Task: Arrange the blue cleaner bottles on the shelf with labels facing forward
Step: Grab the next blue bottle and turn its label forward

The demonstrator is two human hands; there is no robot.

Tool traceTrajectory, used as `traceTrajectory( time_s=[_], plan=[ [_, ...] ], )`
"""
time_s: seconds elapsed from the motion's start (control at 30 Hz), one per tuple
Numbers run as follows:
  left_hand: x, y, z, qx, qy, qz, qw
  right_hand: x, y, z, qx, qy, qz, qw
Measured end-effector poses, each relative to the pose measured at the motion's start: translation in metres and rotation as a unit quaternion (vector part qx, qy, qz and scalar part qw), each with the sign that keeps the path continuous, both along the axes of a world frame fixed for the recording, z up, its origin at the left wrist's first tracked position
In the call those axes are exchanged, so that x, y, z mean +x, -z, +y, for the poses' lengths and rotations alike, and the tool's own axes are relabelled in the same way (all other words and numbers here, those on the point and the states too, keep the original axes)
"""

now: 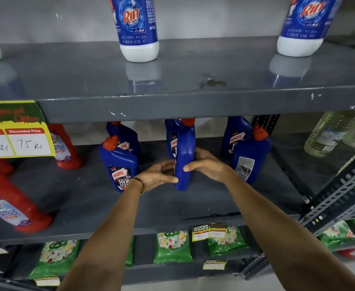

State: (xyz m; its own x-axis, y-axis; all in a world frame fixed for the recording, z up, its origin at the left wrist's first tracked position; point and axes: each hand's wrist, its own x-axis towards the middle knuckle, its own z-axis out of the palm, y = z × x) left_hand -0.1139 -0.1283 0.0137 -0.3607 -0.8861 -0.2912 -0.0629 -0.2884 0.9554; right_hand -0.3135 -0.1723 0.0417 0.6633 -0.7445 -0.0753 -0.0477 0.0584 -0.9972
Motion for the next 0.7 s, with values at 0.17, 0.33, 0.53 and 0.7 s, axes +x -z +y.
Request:
traceTrajectory(
  time_s=[0.17, 0.33, 0.53, 0.7],
  plan=[
    [-0.017, 0.005, 0.000, -0.011, 0.018, 0.013, 1.000, -0.008, 0.000, -0.002, 0.058, -0.063, -0.037, 0.996],
    [-0.042, 0.017, -0.002, -0.051, -0.150, -0.050, 0.986, -0.011, 0.003, -0.008, 0.071, -0.002, -0.071, 0.995],
    [-0.046, 0.031, 0.001, -0.133, -0.285, -0.209, 0.926, -0.013, 0.012, -0.009, 0.043, 0.029, -0.024, 0.998],
    [-0.038, 0.035, 0.004, -0.132, -0.274, -0.258, 0.917, -0.015, 0.015, -0.008, 0.053, 0.039, 0.004, 0.998]
  ],
)
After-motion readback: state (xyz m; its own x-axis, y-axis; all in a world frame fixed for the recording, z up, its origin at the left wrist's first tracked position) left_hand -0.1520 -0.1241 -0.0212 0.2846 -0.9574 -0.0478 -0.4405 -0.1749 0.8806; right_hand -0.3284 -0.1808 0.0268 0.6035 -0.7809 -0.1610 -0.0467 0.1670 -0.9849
